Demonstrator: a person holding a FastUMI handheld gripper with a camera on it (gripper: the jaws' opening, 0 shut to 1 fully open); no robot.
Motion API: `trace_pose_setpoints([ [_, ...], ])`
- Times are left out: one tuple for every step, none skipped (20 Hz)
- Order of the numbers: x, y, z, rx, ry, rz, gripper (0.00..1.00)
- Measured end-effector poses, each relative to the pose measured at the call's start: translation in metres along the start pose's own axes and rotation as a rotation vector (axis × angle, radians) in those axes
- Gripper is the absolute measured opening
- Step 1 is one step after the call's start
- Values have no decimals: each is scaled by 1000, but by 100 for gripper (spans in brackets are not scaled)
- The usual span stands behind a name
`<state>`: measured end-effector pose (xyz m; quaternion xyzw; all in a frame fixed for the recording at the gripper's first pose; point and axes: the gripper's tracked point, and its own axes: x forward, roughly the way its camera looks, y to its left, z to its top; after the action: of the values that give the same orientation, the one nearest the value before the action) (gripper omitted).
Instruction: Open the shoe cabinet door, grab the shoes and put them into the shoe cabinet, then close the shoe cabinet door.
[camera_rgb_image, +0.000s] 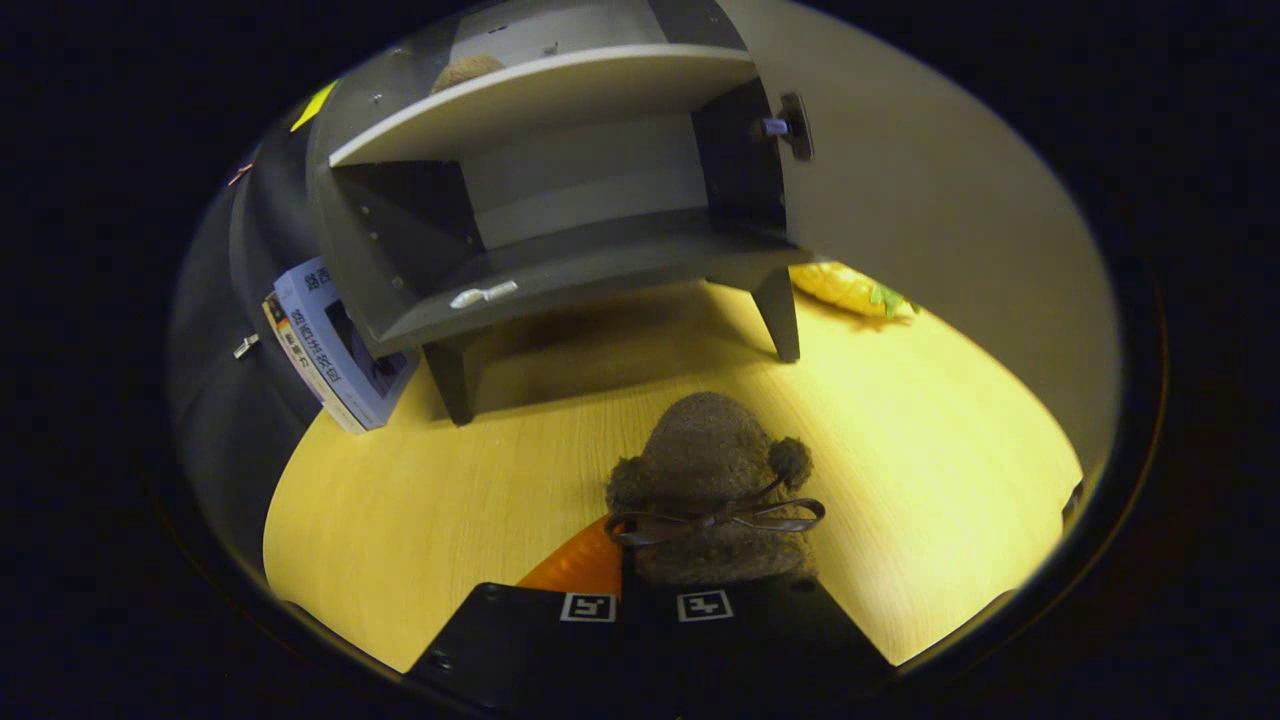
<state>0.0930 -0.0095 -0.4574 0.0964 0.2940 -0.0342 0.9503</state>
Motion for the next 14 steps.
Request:
trace_pose_setpoints([
  [-11, 3, 14, -16, -30, 9, 7],
  [-23, 8, 30, -26, -64, 20, 7],
  [-36, 12, 46, -32, -95, 32, 7],
  [-49, 17, 63, -34, -128, 43, 8],
  [-63, 22, 81, -39, -168, 55, 7],
  [-76, 26, 98, -44, -202, 62, 7],
  [-89, 31, 116, -50, -237, 75, 8],
  [-103, 37, 134, -51, -271, 86, 7],
  [-117, 42, 152, -53, -303, 96, 7],
  [-130, 47, 169, -60, -332, 103, 7],
  [-141, 53, 186, -70, -356, 106, 7],
  [-151, 57, 201, -81, -368, 110, 7],
  [-159, 61, 213, -91, -373, 112, 7],
  [-166, 65, 226, -94, -377, 111, 7],
])
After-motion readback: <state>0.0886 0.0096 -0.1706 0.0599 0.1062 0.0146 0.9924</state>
